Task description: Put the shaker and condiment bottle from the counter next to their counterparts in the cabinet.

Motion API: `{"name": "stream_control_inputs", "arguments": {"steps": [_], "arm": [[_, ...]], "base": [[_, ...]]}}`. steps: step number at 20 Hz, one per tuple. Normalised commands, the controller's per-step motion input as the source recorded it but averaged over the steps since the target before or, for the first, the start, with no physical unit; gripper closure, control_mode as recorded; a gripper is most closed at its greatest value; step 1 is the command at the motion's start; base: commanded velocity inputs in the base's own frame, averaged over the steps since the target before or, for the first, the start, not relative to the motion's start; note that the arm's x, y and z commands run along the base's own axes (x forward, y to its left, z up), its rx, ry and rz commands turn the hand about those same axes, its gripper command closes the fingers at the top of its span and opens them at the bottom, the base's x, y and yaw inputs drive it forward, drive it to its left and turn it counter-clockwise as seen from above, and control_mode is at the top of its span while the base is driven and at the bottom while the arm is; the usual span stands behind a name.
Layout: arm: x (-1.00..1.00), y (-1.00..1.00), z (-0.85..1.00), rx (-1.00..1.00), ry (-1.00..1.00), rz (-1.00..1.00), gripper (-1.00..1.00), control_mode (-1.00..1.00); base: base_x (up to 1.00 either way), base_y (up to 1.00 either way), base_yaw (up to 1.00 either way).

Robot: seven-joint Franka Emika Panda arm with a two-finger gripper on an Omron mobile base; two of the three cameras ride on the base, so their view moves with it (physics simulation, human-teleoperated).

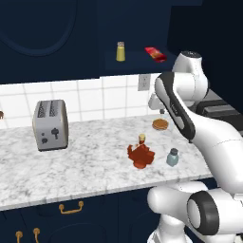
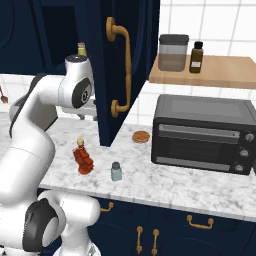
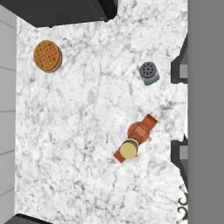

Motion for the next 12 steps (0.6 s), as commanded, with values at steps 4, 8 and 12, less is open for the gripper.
{"name": "stream_control_inputs", "arguments": {"steps": [4,8,12], "arm": [[-0.07,0.04,-0.2,0.05,0.0,0.0,-1.0,-1.0],[-0.49,0.13,-0.59,0.0,0.0,0.03,-1.0,-1.0],[-0.45,0.52,-0.58,0.1,-0.02,0.02,-1.0,-1.0]], "base": [[0.0,0.0,0.0],[0.0,0.0,0.0],[0.0,0.0,0.0]]}}
